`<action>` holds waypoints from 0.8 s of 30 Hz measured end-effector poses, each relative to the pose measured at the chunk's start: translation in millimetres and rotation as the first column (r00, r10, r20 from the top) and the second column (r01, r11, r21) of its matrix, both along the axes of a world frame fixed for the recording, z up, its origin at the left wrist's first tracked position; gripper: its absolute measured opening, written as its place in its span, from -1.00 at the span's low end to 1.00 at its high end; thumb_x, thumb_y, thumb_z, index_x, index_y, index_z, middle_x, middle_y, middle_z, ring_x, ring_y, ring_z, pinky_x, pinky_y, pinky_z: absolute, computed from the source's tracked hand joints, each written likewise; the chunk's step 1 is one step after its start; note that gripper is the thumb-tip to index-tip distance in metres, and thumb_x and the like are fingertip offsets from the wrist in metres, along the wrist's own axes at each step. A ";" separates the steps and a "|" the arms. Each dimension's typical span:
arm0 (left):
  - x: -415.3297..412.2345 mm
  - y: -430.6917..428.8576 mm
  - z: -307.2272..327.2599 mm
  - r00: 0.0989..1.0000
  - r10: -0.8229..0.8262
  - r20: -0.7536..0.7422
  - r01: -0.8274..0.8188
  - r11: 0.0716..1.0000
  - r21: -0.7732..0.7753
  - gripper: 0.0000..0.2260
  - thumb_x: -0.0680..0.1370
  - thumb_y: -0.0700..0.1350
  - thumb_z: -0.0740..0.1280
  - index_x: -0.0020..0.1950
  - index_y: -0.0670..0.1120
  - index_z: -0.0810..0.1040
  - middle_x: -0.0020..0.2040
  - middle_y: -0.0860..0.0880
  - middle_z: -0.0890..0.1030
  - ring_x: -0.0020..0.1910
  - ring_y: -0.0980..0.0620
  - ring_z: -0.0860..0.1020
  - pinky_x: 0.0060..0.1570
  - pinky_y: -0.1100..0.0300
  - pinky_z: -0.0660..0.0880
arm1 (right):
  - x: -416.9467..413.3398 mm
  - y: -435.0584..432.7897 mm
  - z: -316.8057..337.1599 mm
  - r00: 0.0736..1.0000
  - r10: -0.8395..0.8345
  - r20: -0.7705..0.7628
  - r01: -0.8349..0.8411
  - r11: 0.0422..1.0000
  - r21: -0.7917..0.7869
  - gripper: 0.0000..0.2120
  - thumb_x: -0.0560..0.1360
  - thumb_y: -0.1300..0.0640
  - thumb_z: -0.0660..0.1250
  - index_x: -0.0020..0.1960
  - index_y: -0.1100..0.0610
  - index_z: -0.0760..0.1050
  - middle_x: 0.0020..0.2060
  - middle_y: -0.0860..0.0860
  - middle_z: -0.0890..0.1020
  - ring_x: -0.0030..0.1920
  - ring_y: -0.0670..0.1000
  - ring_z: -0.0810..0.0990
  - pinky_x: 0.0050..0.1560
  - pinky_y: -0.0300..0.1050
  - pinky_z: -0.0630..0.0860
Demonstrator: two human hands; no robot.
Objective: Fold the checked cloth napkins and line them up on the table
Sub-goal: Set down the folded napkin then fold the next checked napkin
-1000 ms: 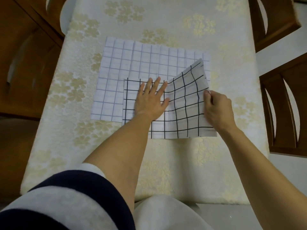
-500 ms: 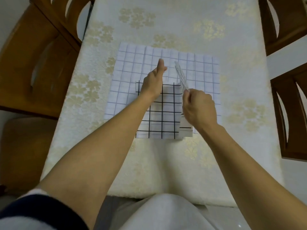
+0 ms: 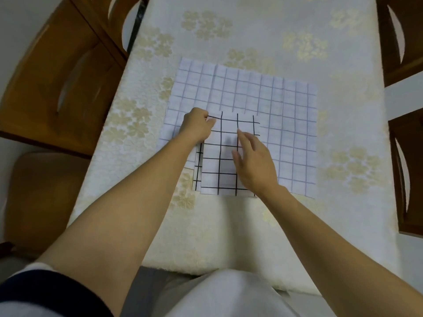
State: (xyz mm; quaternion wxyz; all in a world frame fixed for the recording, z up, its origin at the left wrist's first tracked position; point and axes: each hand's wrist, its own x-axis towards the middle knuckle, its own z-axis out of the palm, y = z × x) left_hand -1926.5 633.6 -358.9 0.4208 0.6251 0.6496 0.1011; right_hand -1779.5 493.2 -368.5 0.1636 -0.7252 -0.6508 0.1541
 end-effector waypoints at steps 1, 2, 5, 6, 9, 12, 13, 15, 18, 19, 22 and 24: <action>-1.4 0.6 -4.2 1.000 0.001 -0.020 0.000 1.000 0.017 -0.59 0.65 -0.05 0.34 -0.33 -0.08 0.27 -0.36 -0.02 0.34 -0.35 -0.04 0.34 -0.43 0.19 0.20 | 4.0 -1.2 -8.8 0.997 0.056 0.051 -0.054 0.998 -0.038 -0.47 0.68 0.02 0.20 0.58 0.19 0.23 0.50 0.18 0.36 0.49 0.22 0.34 0.45 0.19 0.35; -2.9 1.2 -8.8 1.000 0.006 -0.024 -0.006 1.000 0.029 -0.59 0.65 -0.05 0.34 -0.33 -0.08 0.26 -0.36 -0.01 0.34 -0.38 -0.01 0.32 -0.44 0.19 0.21 | 6.2 -2.1 -15.5 0.990 0.111 0.090 -0.103 0.991 -0.090 -0.44 0.68 0.00 0.18 0.61 0.18 0.17 0.56 0.17 0.27 0.56 0.23 0.21 0.53 0.21 0.22; -4.3 2.0 -17.2 0.999 0.032 -0.021 -0.031 0.996 0.084 -0.79 0.64 -0.06 0.36 -0.13 -0.13 0.51 -0.19 -0.06 0.53 -0.23 -0.02 0.46 -0.30 0.20 0.39 | 9.3 -1.1 -29.9 0.963 0.226 0.147 -0.191 0.957 -0.220 -0.39 0.70 -0.12 0.06 0.65 0.11 0.00 0.64 0.09 0.04 0.63 0.18 -0.06 0.61 0.11 -0.11; -5.5 0.8 -19.9 0.997 0.068 0.022 -0.069 0.993 0.099 -0.86 0.64 -0.07 0.36 0.05 -0.14 0.58 -0.06 -0.08 0.58 -0.12 -0.03 0.51 -0.17 0.18 0.47 | 8.9 0.0 -31.1 0.956 0.249 0.155 -0.207 0.947 -0.245 -0.38 0.70 -0.14 0.02 0.66 0.09 -0.03 0.64 0.08 0.01 0.63 0.18 -0.10 0.61 0.10 -0.16; -9.6 -6.6 -24.3 0.989 0.137 0.055 -0.146 0.965 0.219 -0.74 0.65 -0.11 0.34 0.33 -0.11 0.51 0.22 -0.09 0.56 0.17 -0.08 0.53 0.15 0.04 0.52 | 9.2 2.5 -35.4 0.944 0.280 0.177 -0.225 0.934 -0.278 -0.37 0.69 -0.20 -0.08 0.66 0.07 -0.05 0.64 0.07 -0.03 0.63 0.16 -0.13 0.61 0.09 -0.19; -13.5 -11.3 -30.2 0.993 0.116 -0.027 -0.102 0.947 0.304 -0.71 0.65 -0.09 0.33 0.37 -0.08 0.47 0.29 -0.09 0.51 0.25 -0.10 0.46 0.22 -0.02 0.48 | 10.1 1.4 -38.4 0.936 0.289 0.201 -0.229 0.934 -0.275 -0.33 0.66 -0.25 -0.17 0.66 0.07 -0.02 0.64 0.08 -0.01 0.63 0.18 -0.11 0.61 0.12 -0.16; -14.6 -11.6 -32.3 0.994 0.105 -0.005 -0.099 0.953 0.287 -0.70 0.65 -0.10 0.33 0.37 -0.09 0.47 0.30 -0.09 0.50 0.27 -0.09 0.46 0.23 -0.01 0.48 | 10.1 1.2 -38.9 0.936 0.290 0.202 -0.232 0.935 -0.269 -0.32 0.65 -0.26 -0.17 0.66 0.08 -0.01 0.64 0.09 0.00 0.63 0.18 -0.10 0.61 0.14 -0.15; -17.3 -11.3 -36.2 0.990 0.121 0.072 -0.135 0.958 0.253 -0.70 0.64 -0.15 0.35 0.36 -0.12 0.48 0.29 -0.09 0.49 0.26 -0.07 0.48 0.23 0.04 0.49 | 8.6 1.6 -38.6 0.932 0.303 0.201 -0.245 0.932 -0.268 -0.33 0.65 -0.26 -0.16 0.66 0.07 -0.01 0.64 0.09 0.00 0.63 0.18 -0.11 0.61 0.14 -0.16; -20.5 -10.3 -39.0 0.979 0.162 0.123 -0.188 0.953 0.237 -0.73 0.63 -0.20 0.36 0.33 -0.12 0.50 0.26 -0.08 0.51 0.14 -0.05 0.55 0.15 0.11 0.53 | 5.0 1.8 -39.7 0.918 0.338 0.207 -0.275 0.920 -0.280 -0.34 0.66 -0.26 -0.17 0.66 0.04 -0.08 0.64 0.05 -0.07 0.63 0.14 -0.18 0.60 0.09 -0.24; -21.7 -9.5 -39.8 0.977 0.166 0.131 -0.193 0.951 0.239 -0.73 0.63 -0.22 0.36 0.33 -0.13 0.51 0.25 -0.08 0.52 0.11 -0.04 0.56 0.12 0.15 0.53 | 3.9 1.5 -40.6 0.915 0.346 0.209 -0.281 0.917 -0.284 -0.34 0.66 -0.27 -0.17 0.66 0.03 -0.10 0.64 0.04 -0.09 0.63 0.13 -0.20 0.59 0.08 -0.26; -24.9 -8.2 -42.7 0.978 0.158 0.136 -0.190 0.947 0.259 -0.74 0.62 -0.22 0.37 0.31 -0.14 0.54 0.22 -0.09 0.55 0.02 0.02 0.55 0.06 0.25 0.50 | 2.0 1.7 -42.2 0.914 0.345 0.216 -0.278 0.917 -0.287 -0.35 0.67 -0.27 -0.17 0.66 0.01 -0.12 0.64 0.03 -0.11 0.62 0.12 -0.22 0.59 0.08 -0.27; -25.7 -7.8 -44.8 0.977 0.161 0.138 -0.195 0.941 0.276 -0.75 0.62 -0.19 0.38 0.31 -0.14 0.55 0.21 -0.08 0.56 -0.02 0.06 0.54 0.06 0.24 0.52 | 1.1 2.6 -42.4 0.912 0.344 0.225 -0.276 0.918 -0.283 -0.35 0.67 -0.27 -0.17 0.66 0.00 -0.12 0.64 0.04 -0.11 0.62 0.12 -0.22 0.59 0.08 -0.29</action>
